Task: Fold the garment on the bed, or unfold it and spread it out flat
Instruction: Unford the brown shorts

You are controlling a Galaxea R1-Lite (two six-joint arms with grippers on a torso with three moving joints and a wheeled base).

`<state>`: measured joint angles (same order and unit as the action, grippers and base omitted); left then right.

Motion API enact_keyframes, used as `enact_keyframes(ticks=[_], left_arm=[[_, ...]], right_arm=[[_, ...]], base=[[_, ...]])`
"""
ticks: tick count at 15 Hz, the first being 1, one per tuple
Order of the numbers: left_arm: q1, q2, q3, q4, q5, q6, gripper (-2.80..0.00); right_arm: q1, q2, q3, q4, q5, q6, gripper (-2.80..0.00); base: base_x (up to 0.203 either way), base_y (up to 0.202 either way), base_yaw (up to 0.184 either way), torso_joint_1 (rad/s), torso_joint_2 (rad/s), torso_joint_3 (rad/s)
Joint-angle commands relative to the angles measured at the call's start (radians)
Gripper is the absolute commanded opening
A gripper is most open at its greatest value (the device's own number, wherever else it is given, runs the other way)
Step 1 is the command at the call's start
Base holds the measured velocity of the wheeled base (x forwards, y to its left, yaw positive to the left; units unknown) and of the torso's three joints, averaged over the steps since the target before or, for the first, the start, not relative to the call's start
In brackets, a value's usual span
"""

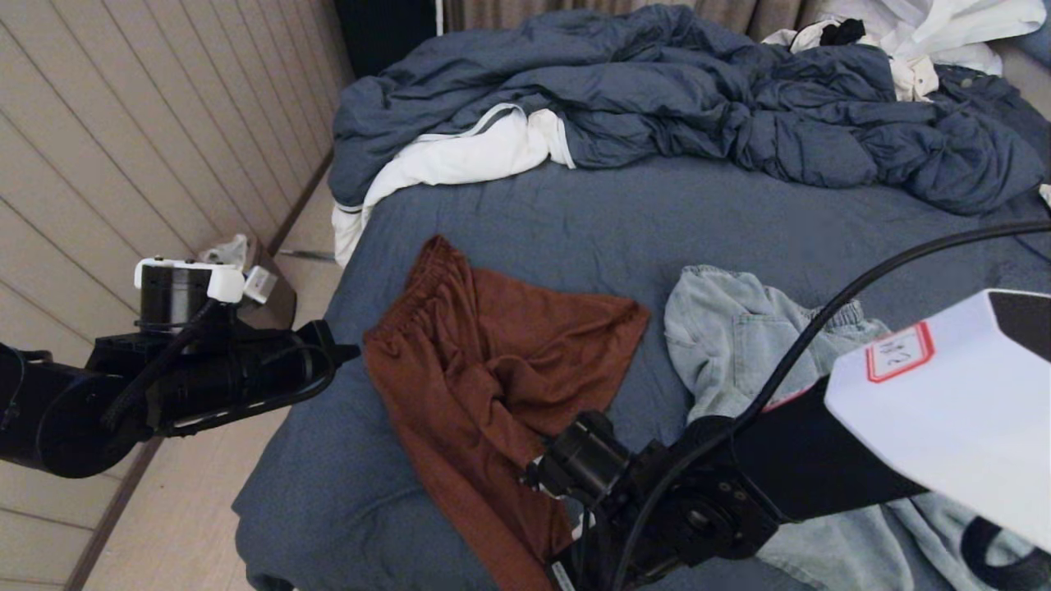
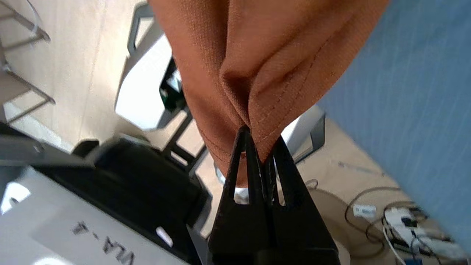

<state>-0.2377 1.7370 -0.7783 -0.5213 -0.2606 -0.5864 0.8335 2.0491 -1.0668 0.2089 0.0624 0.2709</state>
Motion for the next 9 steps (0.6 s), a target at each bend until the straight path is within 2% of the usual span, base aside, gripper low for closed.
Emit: enact_keyframes(ticks=[1, 2, 3, 9], left_arm=[[-0.003, -0.001, 0.004, -0.005, -0.002, -0.003, -2.80], [-0.005, -0.001, 0.008, -0.005, -0.003, -0.001, -2.80], [-0.005, -0.004, 0.008, -0.005, -0.003, -0.001, -2.80], [-0.005, -0.015, 0.011, -0.005, -0.003, -0.001, -2.80]], right_arm=[[0.010, -0.026, 0.039, -0.003, 0.005, 0.004, -2.80], [0.013, -0.029, 0.051, -0.012, 0.005, 0.004, -2.80], [0.017, -0.030, 0.065, -0.024, 0.005, 0.004, 0.00], [0.022, -0.104, 0.119, -0.159, 0.001, -0.010, 0.00]], base=[[0.000, 0.000, 0.000, 0.000, 0.00, 0.000], [0.000, 0.000, 0.000, 0.000, 0.00, 0.000], [0.000, 0.000, 0.000, 0.000, 0.00, 0.000], [0.000, 0.000, 0.000, 0.000, 0.00, 0.000]])
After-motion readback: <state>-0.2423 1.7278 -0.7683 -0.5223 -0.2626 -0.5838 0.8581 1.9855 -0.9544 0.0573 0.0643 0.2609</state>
